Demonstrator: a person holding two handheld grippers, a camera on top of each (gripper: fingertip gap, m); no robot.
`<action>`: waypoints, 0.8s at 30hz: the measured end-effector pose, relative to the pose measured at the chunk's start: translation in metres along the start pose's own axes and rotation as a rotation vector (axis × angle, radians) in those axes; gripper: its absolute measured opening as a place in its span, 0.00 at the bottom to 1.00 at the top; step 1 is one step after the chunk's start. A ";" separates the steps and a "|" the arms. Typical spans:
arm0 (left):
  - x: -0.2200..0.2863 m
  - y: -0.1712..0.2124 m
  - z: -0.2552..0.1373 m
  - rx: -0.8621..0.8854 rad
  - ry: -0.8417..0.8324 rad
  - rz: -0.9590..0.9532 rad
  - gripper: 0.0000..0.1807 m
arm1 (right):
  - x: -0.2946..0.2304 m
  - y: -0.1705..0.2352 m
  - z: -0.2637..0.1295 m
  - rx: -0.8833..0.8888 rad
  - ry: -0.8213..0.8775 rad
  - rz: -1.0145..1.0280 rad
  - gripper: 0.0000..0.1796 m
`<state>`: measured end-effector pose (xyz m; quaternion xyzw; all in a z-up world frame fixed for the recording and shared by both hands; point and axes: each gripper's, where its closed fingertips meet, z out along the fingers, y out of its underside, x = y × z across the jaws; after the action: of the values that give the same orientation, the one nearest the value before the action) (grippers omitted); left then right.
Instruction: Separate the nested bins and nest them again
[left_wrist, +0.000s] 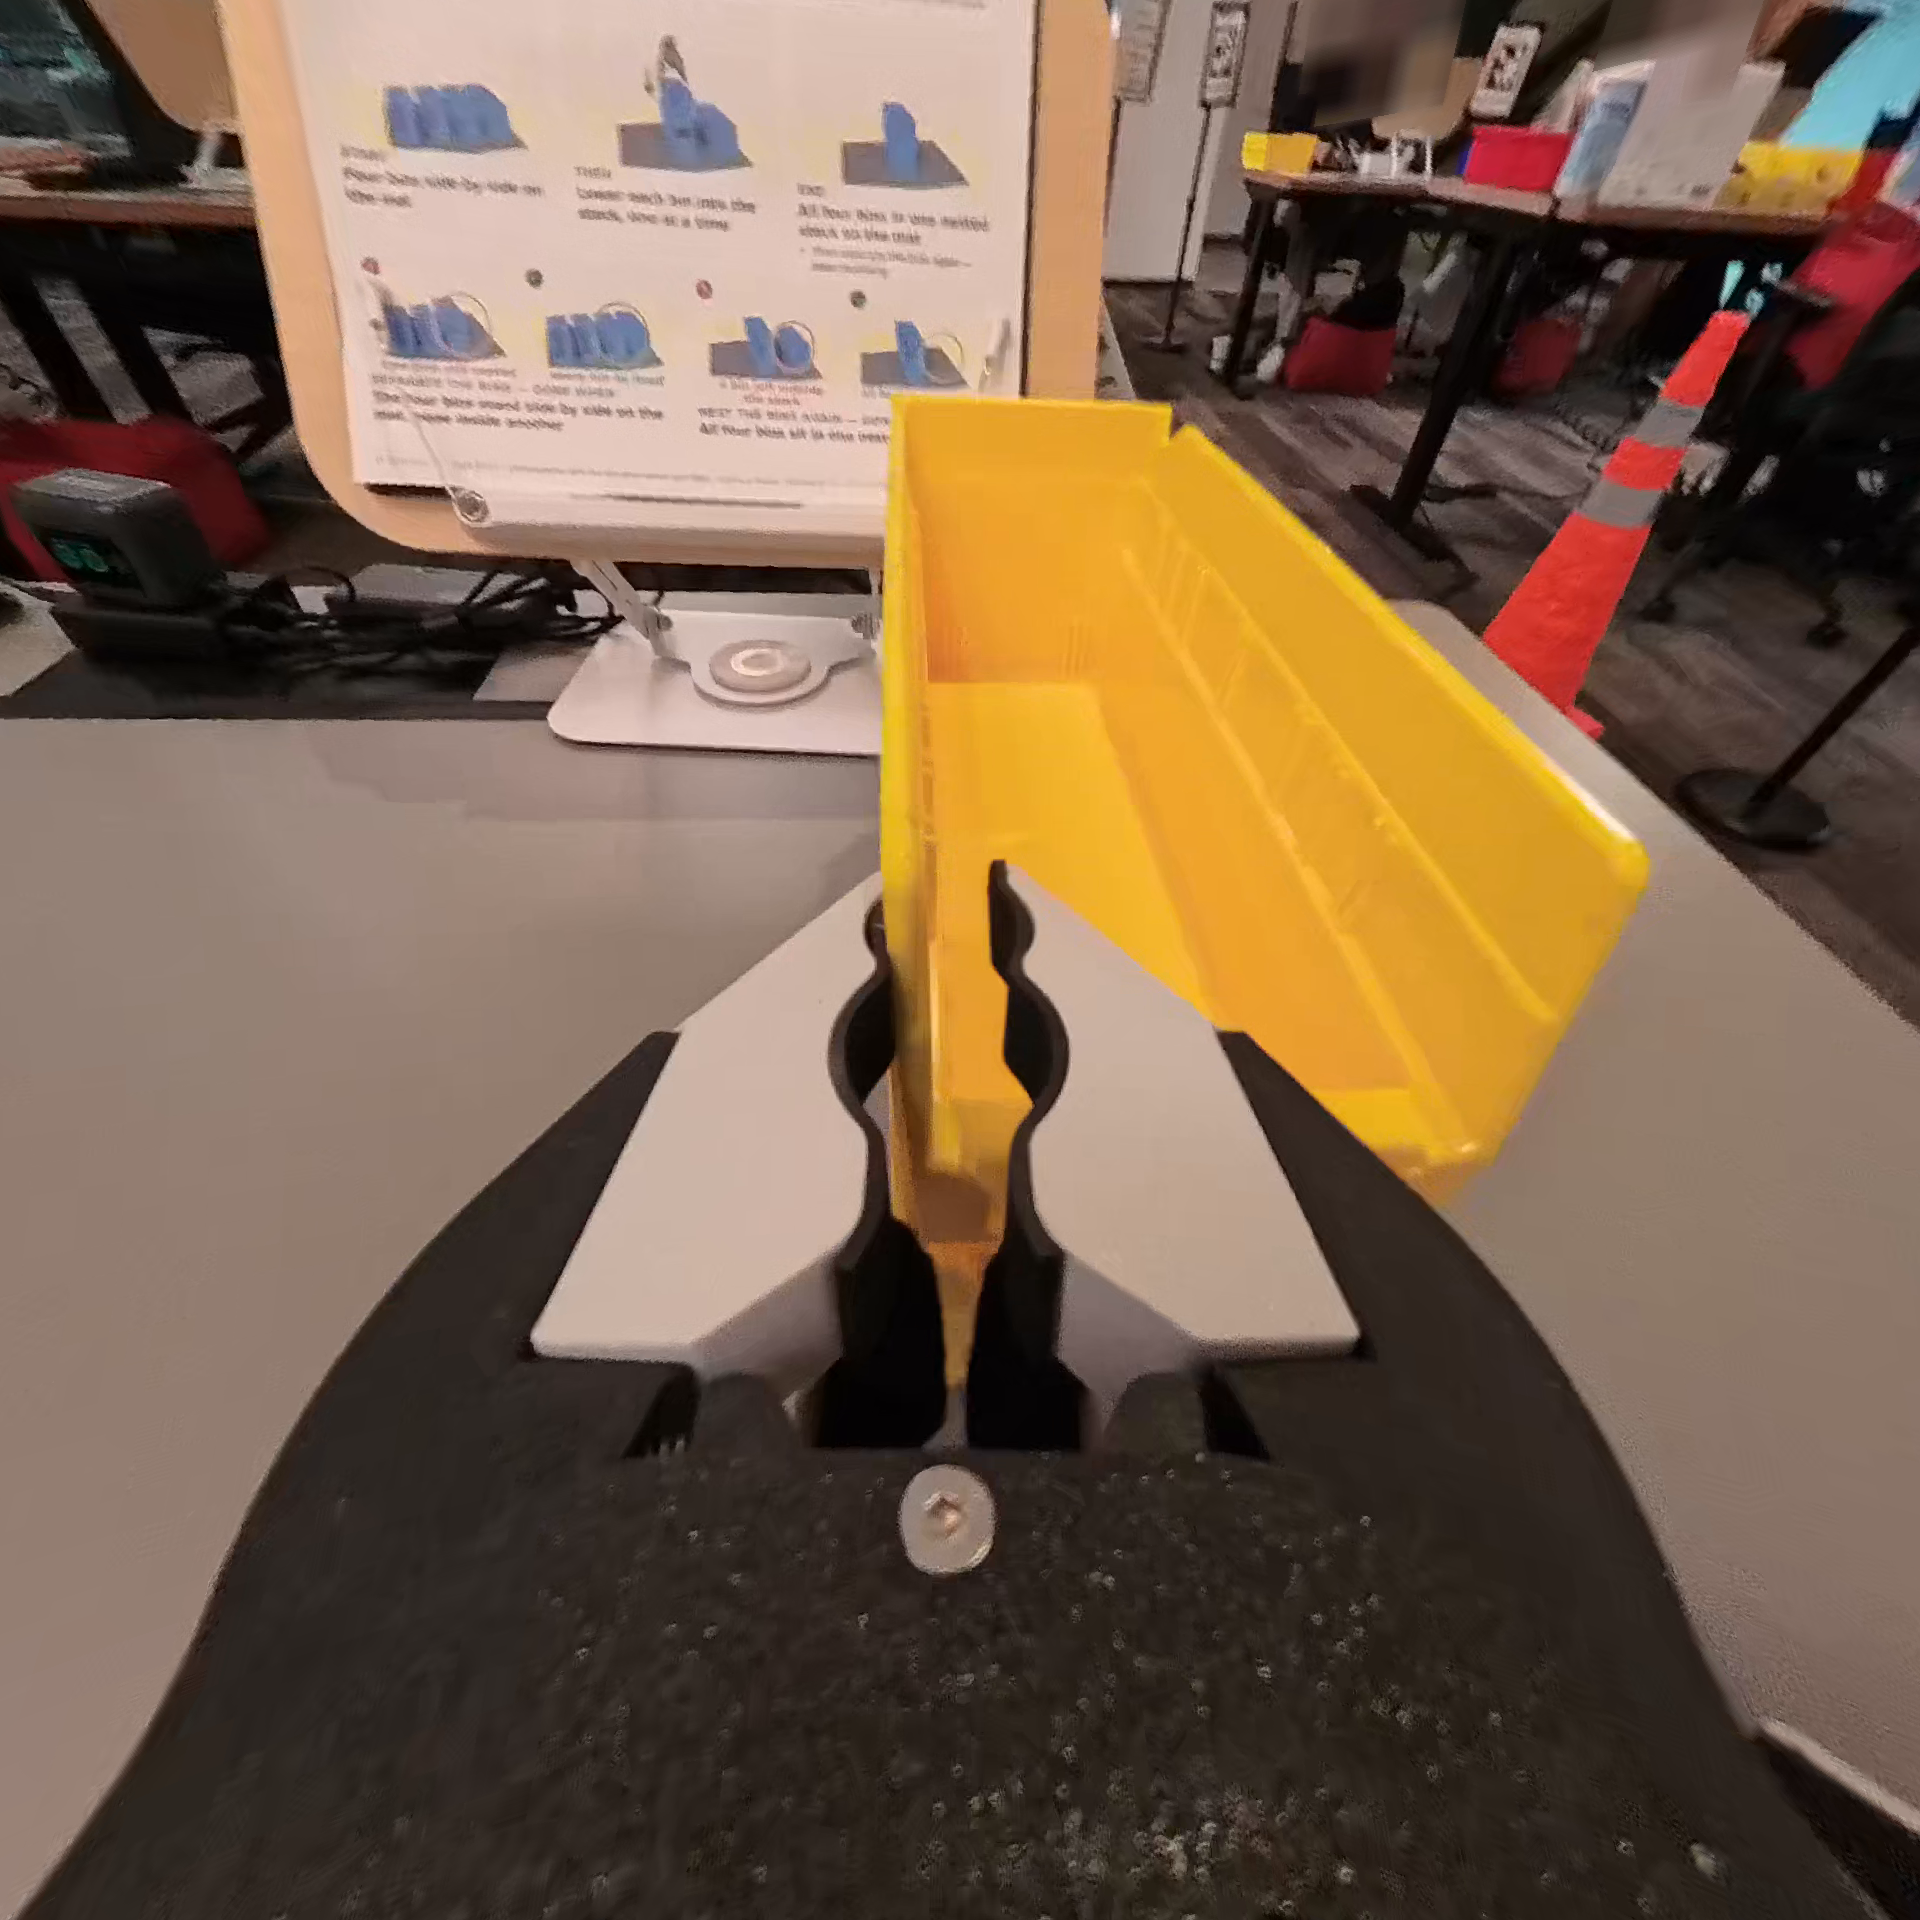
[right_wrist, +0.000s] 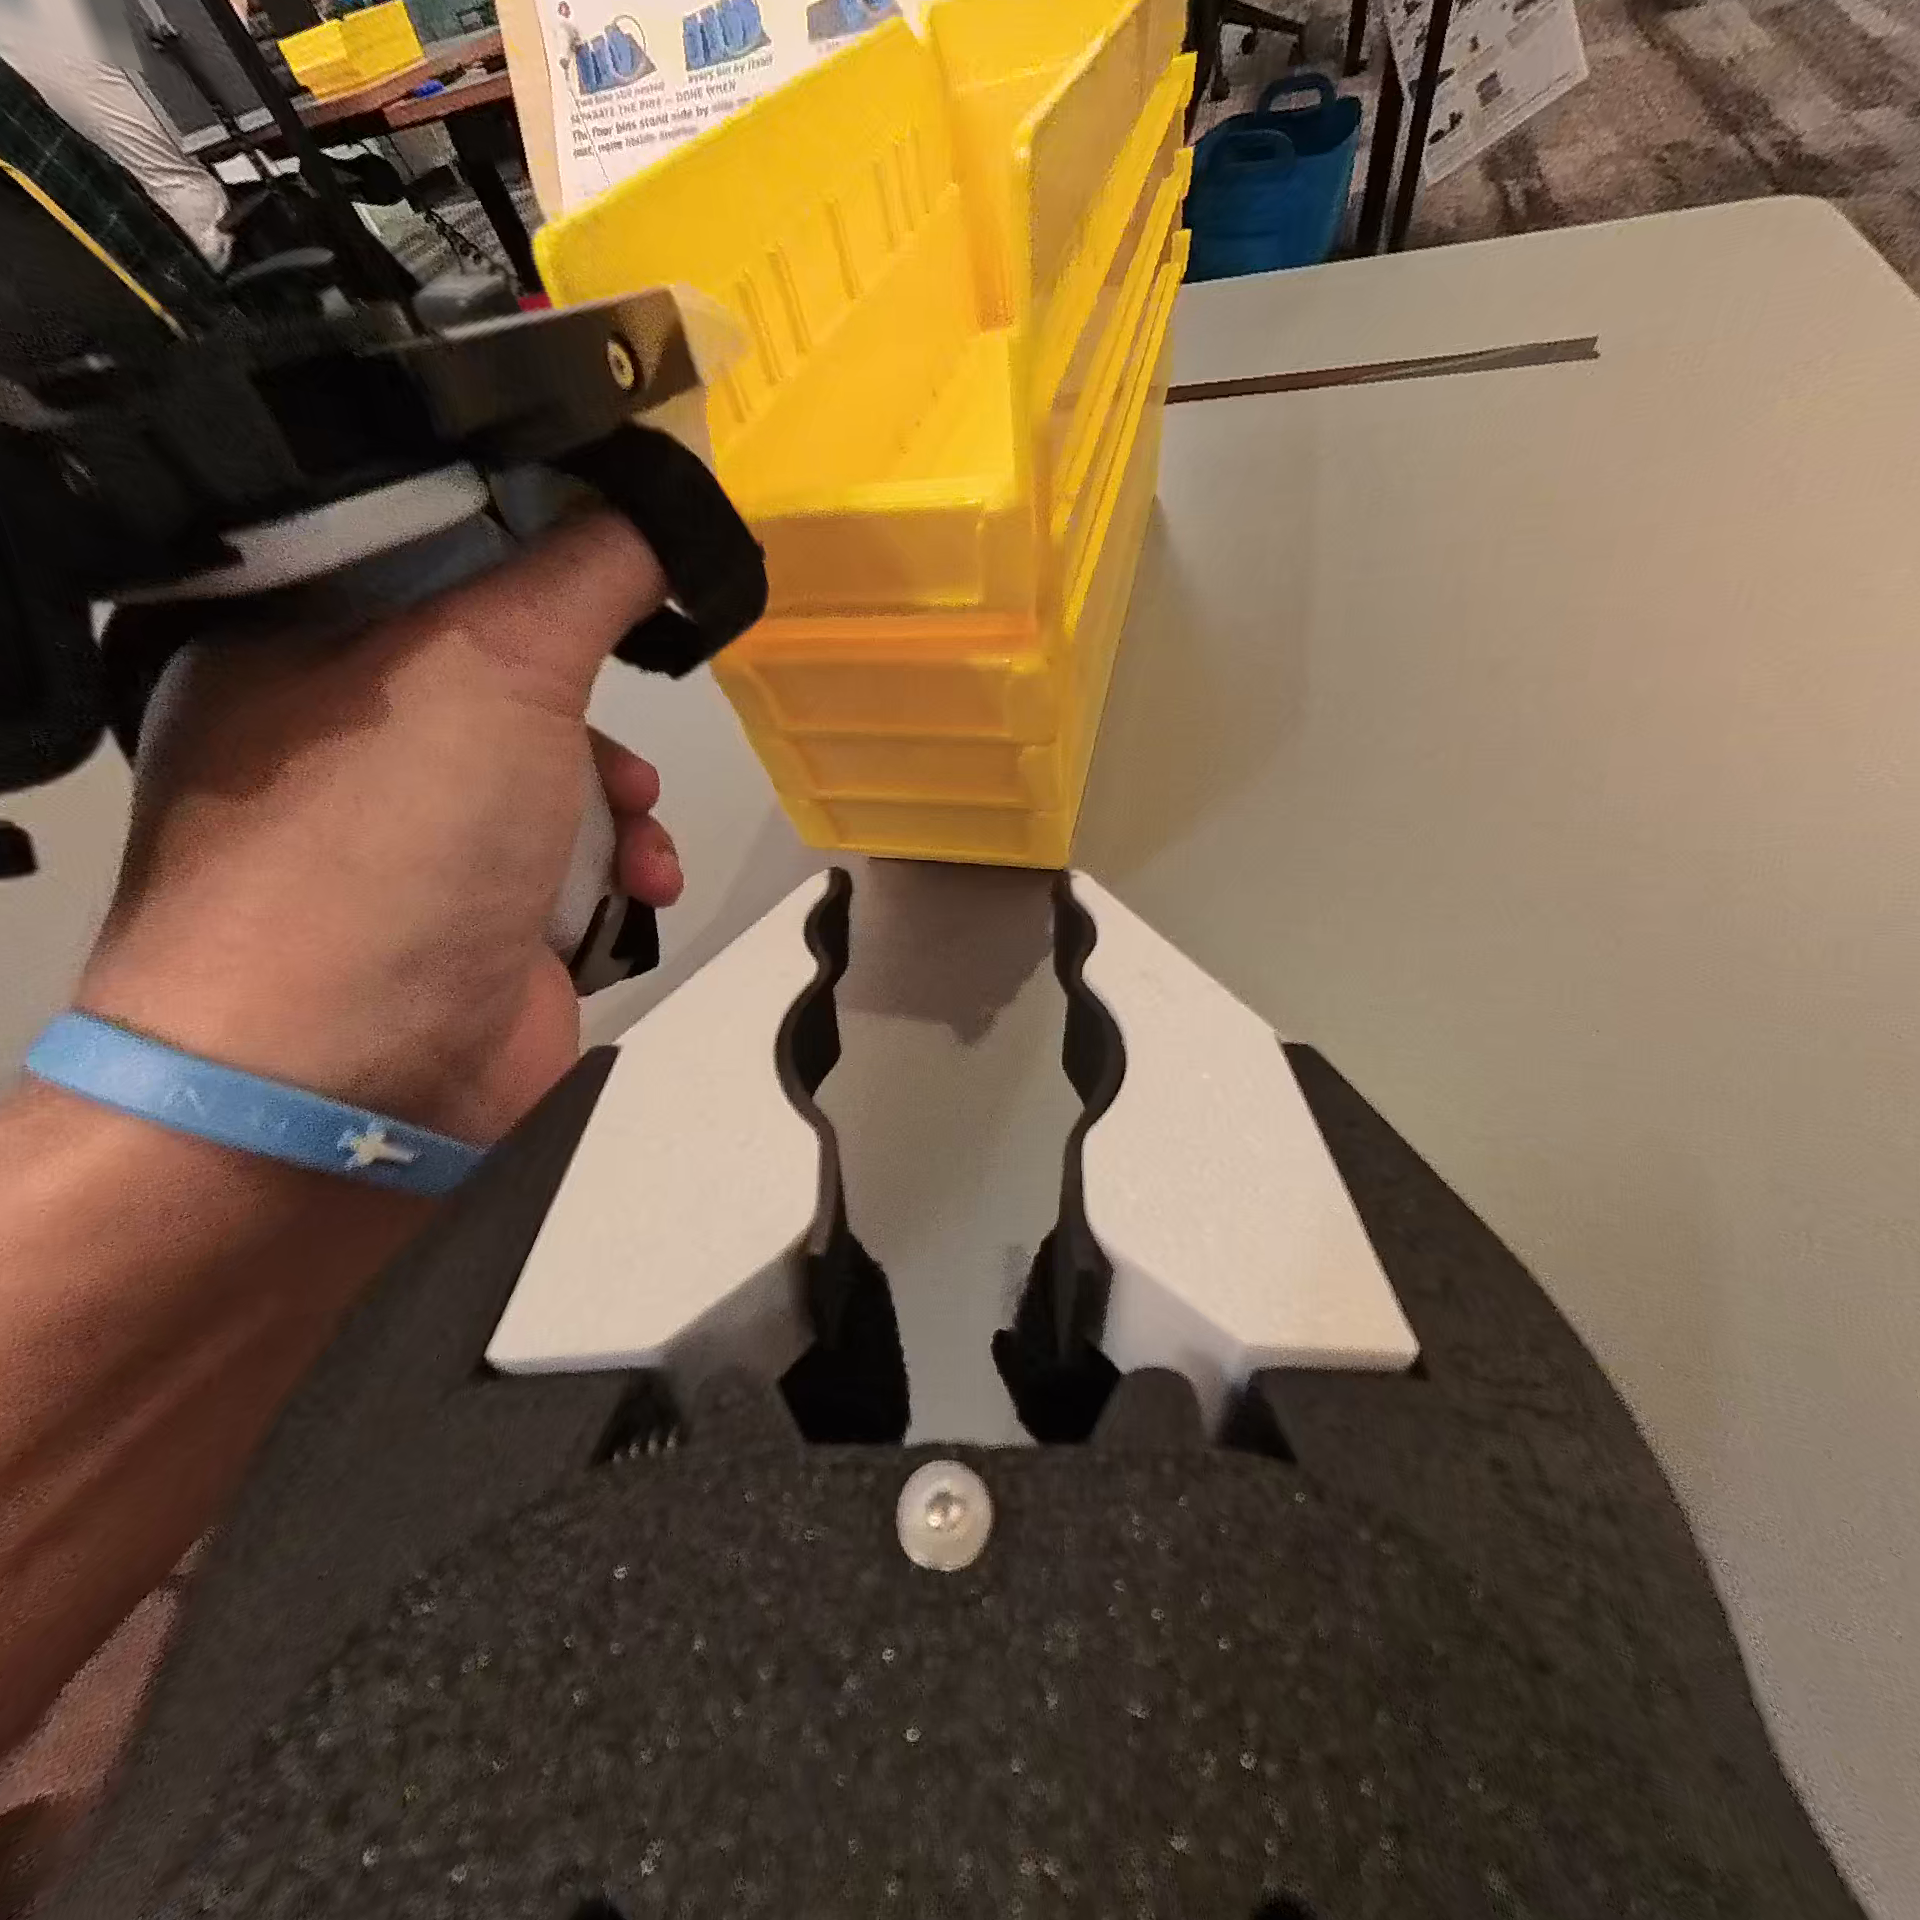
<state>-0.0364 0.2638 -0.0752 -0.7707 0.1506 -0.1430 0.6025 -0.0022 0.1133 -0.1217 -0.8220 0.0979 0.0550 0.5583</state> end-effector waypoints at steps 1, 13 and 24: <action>0.001 0.001 -0.001 0.006 0.012 0.008 0.07 | -0.001 0.000 0.000 -0.001 -0.005 0.006 0.22; -0.005 0.007 -0.065 -0.153 0.527 -0.026 0.25 | -0.009 0.009 0.004 -0.040 -0.014 -0.057 0.22; -0.260 0.081 -0.136 -0.246 0.362 0.037 0.24 | -0.019 0.024 0.017 -0.107 -0.013 -0.125 0.22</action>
<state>-0.3339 0.2298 -0.1321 -0.7972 0.2868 -0.2485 0.4696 -0.0252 0.1223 -0.1457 -0.8547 0.0396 0.0303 0.5167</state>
